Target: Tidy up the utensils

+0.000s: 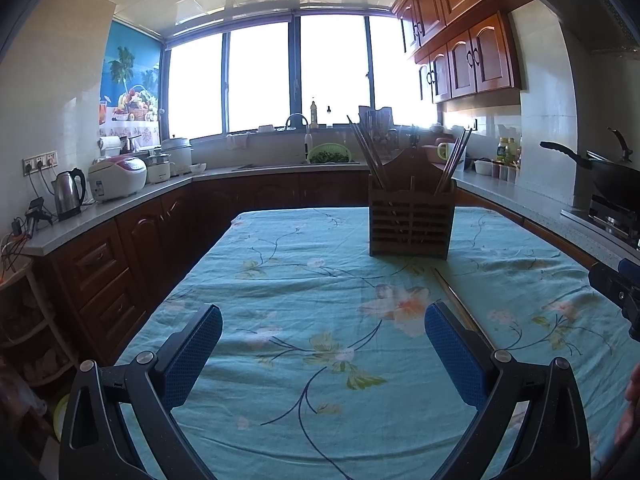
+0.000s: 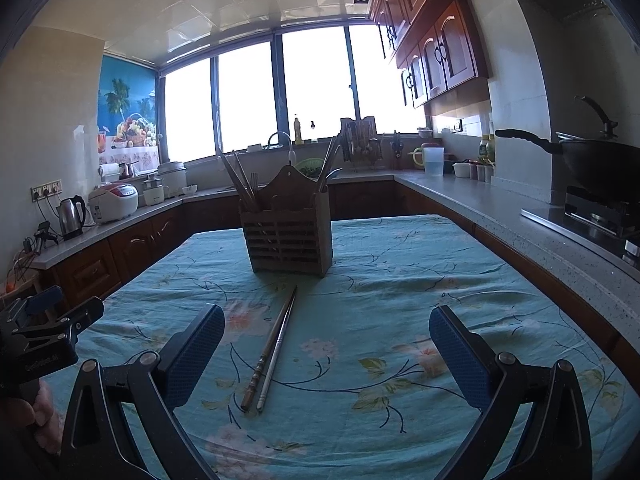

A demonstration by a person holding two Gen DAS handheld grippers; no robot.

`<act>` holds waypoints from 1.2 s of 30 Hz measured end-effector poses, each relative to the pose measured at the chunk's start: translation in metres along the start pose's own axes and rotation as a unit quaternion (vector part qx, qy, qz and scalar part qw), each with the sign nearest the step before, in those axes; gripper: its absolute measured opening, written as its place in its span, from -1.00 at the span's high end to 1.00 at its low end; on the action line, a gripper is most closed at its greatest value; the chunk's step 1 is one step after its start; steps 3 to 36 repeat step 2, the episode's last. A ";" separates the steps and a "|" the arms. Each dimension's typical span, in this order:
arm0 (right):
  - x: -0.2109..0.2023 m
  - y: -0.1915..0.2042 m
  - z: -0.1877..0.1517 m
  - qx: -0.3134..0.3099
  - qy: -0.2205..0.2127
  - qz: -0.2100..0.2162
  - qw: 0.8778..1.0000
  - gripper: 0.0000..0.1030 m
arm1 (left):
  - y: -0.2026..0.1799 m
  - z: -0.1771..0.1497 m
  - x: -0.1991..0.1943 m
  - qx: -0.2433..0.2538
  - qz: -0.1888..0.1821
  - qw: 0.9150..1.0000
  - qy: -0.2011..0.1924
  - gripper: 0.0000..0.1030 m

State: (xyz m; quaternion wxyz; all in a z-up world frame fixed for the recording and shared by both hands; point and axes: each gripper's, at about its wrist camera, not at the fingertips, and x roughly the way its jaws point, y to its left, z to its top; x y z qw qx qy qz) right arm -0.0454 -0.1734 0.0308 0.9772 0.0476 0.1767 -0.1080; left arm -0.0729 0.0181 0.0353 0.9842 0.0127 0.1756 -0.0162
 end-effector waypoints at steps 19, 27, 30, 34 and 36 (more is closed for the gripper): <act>0.001 0.000 0.000 0.000 0.002 0.000 1.000 -1.00 | -0.001 0.000 0.001 0.000 -0.001 1.000 0.002 -0.98; 0.001 0.000 0.000 0.000 0.002 0.000 1.000 -1.00 | -0.001 0.000 0.001 0.000 -0.001 1.000 0.002 -0.98; 0.001 0.000 0.000 0.000 0.002 0.000 1.000 -1.00 | -0.001 0.000 0.001 0.000 -0.001 1.000 0.002 -0.98; 0.001 0.000 0.000 0.000 0.002 0.000 1.000 -1.00 | -0.001 0.000 0.001 0.000 -0.001 1.000 0.002 -0.98; 0.001 0.000 0.000 0.000 0.002 0.000 1.000 -1.00 | -0.001 0.000 0.001 0.000 -0.001 1.000 0.002 -0.98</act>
